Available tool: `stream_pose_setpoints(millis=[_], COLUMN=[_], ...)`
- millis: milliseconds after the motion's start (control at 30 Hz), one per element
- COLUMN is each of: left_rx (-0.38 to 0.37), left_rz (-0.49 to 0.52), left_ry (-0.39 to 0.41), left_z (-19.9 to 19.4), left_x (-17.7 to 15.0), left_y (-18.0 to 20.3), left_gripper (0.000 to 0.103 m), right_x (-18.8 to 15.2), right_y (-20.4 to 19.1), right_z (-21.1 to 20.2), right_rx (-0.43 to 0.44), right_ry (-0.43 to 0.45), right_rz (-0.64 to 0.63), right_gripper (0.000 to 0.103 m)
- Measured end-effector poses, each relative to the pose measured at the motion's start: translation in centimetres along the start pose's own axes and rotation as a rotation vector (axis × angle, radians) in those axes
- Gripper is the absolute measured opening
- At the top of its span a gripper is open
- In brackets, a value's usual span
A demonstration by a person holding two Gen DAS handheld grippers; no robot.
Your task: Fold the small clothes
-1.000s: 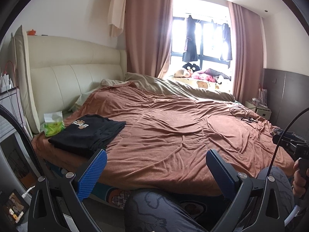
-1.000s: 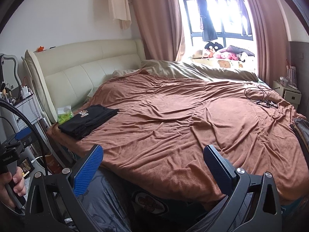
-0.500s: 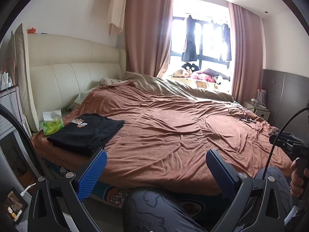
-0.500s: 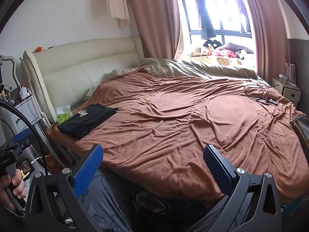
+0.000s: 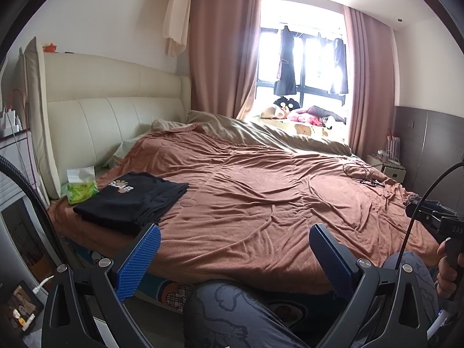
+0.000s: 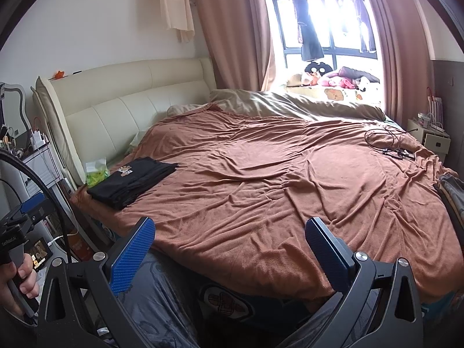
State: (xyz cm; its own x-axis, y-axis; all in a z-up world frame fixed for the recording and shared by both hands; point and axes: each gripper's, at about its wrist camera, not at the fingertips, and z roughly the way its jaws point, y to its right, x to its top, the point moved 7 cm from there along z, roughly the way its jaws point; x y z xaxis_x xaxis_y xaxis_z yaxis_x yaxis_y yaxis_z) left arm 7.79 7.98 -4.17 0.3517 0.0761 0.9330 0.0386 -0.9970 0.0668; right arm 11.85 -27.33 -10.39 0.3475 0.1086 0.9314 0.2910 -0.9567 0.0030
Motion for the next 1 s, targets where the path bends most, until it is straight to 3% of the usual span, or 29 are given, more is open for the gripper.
stream_pose_setpoints(millis=[1000], left_rx=[-0.011], left_rz=[0.008], left_ry=[0.003], left_z=[-2.9], left_x=[-0.9], left_y=[0.2], left_gripper=[0.103], right_x=[-0.8], right_y=[-0.3], right_z=[-2.3], right_rx=[-0.011], right_ry=[0.007], right_rz=[-0.001], right_gripper=[0.103])
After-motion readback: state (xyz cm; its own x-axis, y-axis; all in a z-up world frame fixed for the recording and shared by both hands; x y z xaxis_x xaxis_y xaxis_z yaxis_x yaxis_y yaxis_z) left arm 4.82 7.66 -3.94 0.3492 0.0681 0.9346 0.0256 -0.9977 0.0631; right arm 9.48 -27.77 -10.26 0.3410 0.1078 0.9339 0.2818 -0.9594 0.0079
